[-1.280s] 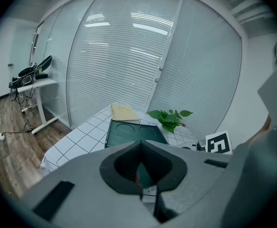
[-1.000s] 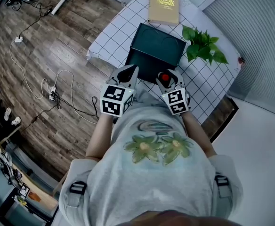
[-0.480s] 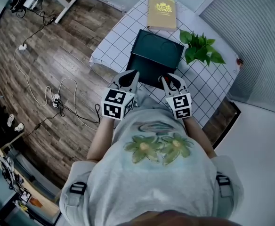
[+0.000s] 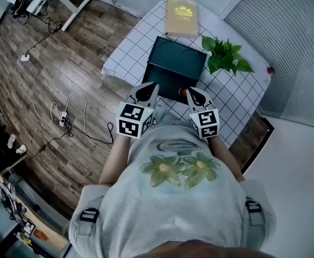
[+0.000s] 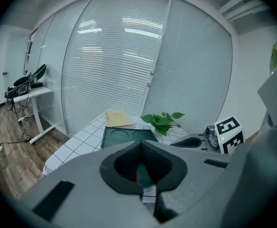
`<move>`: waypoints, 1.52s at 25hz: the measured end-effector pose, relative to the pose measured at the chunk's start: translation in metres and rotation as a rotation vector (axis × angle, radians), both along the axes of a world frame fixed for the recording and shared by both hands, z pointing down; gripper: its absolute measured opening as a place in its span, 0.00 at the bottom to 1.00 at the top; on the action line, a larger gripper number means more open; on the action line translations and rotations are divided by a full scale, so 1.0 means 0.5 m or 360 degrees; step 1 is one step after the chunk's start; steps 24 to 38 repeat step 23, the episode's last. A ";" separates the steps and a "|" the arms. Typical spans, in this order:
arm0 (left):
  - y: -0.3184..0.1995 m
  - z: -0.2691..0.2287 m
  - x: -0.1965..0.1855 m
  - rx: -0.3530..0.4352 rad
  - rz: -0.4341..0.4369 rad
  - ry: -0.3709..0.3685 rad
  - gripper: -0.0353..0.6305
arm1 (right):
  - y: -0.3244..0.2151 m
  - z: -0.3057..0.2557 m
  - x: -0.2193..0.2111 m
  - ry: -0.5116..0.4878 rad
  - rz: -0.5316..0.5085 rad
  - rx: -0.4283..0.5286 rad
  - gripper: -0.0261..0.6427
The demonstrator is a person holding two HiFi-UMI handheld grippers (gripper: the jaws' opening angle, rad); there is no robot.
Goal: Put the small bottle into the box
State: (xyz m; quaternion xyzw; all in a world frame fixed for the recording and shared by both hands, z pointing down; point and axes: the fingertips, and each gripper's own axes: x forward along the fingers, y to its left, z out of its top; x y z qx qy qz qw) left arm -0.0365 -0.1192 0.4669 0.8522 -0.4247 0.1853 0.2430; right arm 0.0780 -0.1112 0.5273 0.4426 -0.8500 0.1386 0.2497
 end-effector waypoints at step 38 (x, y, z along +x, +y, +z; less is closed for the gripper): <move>0.021 0.003 -0.004 -0.0002 -0.0018 -0.0003 0.06 | 0.020 0.008 0.004 0.0036 -0.0016 -0.0044 0.05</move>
